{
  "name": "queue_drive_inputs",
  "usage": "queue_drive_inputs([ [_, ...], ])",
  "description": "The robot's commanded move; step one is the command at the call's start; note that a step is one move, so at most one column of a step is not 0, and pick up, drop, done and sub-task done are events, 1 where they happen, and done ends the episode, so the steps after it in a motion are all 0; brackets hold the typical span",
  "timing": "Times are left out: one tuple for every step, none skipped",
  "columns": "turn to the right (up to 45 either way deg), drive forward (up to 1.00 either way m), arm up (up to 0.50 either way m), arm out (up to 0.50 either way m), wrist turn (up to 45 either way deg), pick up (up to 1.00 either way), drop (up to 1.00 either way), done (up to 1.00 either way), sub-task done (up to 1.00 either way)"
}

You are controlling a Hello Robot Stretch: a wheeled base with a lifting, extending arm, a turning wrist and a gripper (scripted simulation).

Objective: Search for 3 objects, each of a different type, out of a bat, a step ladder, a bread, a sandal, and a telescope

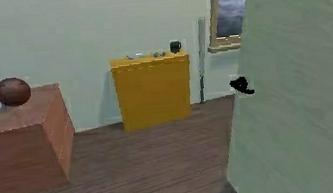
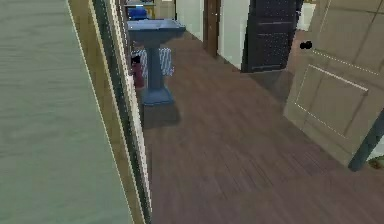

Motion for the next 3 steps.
queue_drive_inputs([
  [45.0,0.00,0.00,0.00,0.0,0.00,0.00,0.00,0.00],
  [3.0,0.00,0.00,0.00,0.0,0.00,0.00,0.00,0.00],
  [0.0,0.30,0.00,0.00,0.0,0.00,0.00,0.00,0.00],
])
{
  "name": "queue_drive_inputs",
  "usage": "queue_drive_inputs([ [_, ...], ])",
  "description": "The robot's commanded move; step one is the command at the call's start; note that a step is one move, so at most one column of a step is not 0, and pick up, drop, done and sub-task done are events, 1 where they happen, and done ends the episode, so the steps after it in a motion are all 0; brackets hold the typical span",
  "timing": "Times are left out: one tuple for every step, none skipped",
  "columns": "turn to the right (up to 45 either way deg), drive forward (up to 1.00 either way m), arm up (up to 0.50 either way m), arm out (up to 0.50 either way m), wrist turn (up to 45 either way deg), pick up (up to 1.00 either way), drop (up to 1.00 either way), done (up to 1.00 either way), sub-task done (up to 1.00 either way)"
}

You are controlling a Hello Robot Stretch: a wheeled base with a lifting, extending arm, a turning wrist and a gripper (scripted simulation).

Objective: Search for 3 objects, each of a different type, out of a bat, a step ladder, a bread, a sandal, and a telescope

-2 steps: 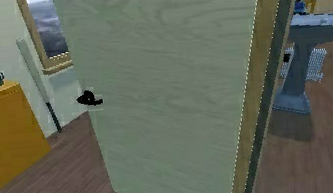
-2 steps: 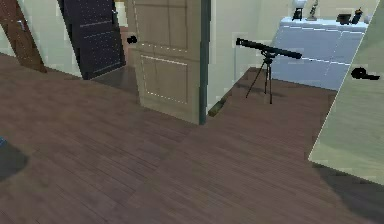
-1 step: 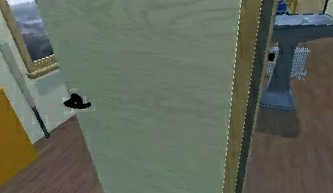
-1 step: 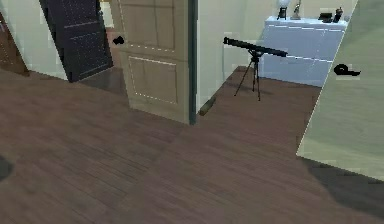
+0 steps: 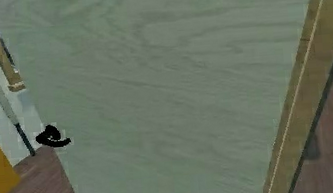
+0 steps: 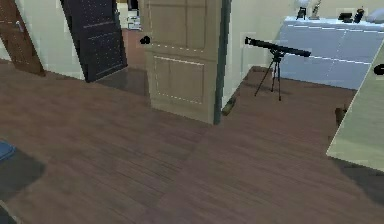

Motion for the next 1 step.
queue_drive_inputs([
  [-45.0,0.00,0.00,0.00,0.0,0.00,0.00,0.00,0.00],
])
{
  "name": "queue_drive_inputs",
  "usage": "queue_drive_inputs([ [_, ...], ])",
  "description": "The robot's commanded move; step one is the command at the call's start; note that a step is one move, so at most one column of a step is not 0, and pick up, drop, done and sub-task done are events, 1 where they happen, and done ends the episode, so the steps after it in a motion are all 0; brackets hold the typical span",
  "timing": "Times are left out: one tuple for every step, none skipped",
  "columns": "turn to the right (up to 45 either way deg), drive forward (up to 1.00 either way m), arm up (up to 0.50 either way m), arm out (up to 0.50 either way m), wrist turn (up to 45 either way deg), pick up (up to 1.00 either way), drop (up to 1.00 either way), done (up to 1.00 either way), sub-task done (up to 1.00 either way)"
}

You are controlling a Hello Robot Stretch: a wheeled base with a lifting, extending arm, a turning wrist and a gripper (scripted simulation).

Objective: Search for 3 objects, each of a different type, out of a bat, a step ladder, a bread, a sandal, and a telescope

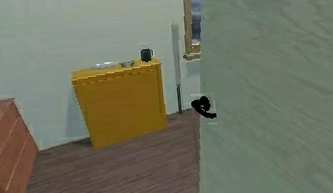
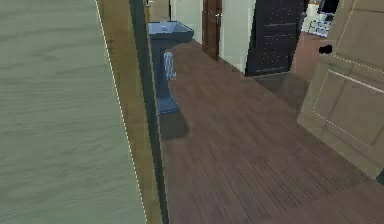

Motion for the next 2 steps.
queue_drive_inputs([
  [-15.0,0.00,0.00,0.00,0.0,0.00,0.00,0.00,0.00],
  [0.0,1.00,0.00,0.00,0.0,0.00,0.00,0.00,0.00],
])
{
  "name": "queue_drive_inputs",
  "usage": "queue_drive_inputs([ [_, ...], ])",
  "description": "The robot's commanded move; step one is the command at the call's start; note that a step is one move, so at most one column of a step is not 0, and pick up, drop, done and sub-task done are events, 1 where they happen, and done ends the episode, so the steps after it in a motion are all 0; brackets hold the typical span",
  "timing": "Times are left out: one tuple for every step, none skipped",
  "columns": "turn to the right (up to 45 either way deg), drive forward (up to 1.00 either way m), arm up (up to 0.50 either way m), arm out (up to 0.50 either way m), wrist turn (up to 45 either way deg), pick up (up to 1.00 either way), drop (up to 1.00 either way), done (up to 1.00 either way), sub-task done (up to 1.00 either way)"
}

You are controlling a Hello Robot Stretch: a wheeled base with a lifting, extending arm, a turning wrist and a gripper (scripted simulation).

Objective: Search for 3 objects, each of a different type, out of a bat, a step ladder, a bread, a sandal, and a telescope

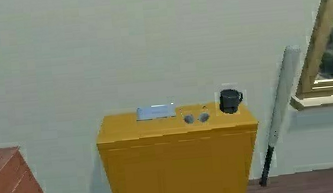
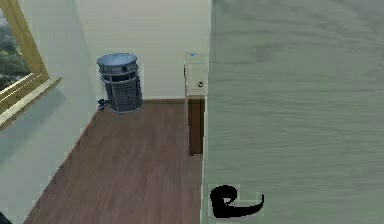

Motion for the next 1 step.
queue_drive_inputs([
  [-27.0,0.00,0.00,0.00,0.0,0.00,0.00,0.00,0.00],
])
